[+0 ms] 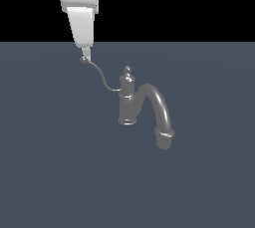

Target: Turn on the faucet by rotating a designated handle.

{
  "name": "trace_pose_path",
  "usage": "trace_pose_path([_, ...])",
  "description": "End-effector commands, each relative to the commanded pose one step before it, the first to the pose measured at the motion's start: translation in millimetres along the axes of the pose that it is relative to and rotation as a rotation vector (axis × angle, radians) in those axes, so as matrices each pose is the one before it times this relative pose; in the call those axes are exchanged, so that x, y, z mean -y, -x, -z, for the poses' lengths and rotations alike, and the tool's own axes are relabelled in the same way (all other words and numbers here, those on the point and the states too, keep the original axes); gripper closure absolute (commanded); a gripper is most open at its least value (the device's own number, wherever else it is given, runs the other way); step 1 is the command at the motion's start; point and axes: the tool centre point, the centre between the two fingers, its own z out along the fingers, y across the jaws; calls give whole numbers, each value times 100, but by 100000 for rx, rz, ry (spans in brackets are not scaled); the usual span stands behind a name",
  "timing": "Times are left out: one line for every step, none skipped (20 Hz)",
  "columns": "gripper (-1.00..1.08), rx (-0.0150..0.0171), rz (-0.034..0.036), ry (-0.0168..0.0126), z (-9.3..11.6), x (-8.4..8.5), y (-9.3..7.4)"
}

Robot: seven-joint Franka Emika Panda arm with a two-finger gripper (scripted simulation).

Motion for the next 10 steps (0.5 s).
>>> trace_pose_path([108, -176, -162, 412, -3, -908, -131])
trace_pose_path([108, 0, 0, 0, 0, -278, -7])
trace_pose_path([108, 0, 0, 0, 0, -279, -7])
trace_pose_path([108, 0, 0, 0, 0, -279, -7])
trace_pose_path([108, 0, 0, 0, 0, -279, -7])
trace_pose_path([108, 0, 0, 0, 0, -279, -7])
trace_pose_path([108, 0, 0, 0, 0, -280, -7])
trace_pose_path([108, 0, 0, 0, 0, -280, -7])
trace_pose_path([108, 0, 0, 0, 0, -280, -7])
trace_pose_path([108, 0, 0, 0, 0, -280, -7])
